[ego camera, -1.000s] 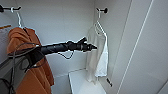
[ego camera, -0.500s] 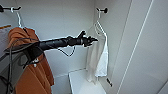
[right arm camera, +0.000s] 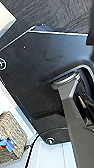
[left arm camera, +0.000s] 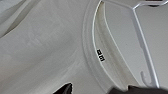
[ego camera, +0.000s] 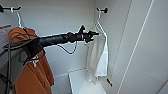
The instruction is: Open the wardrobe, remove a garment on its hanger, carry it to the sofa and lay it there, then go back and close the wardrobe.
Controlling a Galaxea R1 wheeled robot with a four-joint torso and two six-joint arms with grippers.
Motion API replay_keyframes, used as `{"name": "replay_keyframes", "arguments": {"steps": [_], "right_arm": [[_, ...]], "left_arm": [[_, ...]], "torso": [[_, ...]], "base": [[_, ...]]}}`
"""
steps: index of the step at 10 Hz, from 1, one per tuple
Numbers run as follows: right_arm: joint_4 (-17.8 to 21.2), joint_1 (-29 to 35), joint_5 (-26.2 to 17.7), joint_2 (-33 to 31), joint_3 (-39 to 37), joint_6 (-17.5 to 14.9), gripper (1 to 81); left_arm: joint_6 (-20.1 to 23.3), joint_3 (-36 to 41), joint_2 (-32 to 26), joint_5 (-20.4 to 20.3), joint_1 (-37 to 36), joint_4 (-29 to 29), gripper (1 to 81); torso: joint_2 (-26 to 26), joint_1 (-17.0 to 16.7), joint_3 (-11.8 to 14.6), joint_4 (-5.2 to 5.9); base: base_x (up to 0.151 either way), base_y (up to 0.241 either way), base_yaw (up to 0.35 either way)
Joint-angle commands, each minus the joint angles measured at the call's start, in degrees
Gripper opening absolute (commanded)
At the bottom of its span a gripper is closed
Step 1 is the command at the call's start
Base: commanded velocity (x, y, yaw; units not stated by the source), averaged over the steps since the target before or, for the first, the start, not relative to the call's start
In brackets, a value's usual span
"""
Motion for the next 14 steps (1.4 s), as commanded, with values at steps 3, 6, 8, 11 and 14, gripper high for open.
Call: {"name": "replay_keyframes", "arguments": {"steps": [3, 6, 8, 11, 14], "right_arm": [[0.4, 2.0, -3.3, 0.3, 0.2, 0.1, 81.1], [0.4, 1.5, -3.1, 0.3, 0.4, 0.3, 81.1], [0.4, 1.5, -3.0, 0.3, 0.3, 0.3, 81.1], [0.4, 1.4, -3.2, 0.2, 0.2, 0.3, 81.1], [0.4, 0.9, -3.2, 0.3, 0.4, 0.2, 81.1]], "left_arm": [[-3.4, -2.3, 0.4, -1.8, -13.7, -0.2, 81.1], [-6.0, -4.2, 1.4, -1.8, -16.2, -0.2, 81.1], [-6.1, -5.1, 2.3, -1.7, -17.2, -0.2, 81.1], [-6.1, -6.0, 3.4, -1.7, -17.9, -0.1, 81.1], [-6.1, -6.6, 4.1, -2.6, -18.4, 0.1, 81.1]], "torso": [[0.0, 0.0, 0.0, 0.00], [0.0, 0.0, 0.0, 0.00], [0.0, 0.0, 0.0, 0.00], [0.0, 0.0, 0.0, -1.58], [0.0, 0.0, 0.0, -5.53]], "base": [[0.000, 0.000, 0.000], [0.000, 0.000, 0.000], [0.000, 0.000, 0.000], [0.000, 0.000, 0.000], [0.000, 0.000, 0.000]]}}
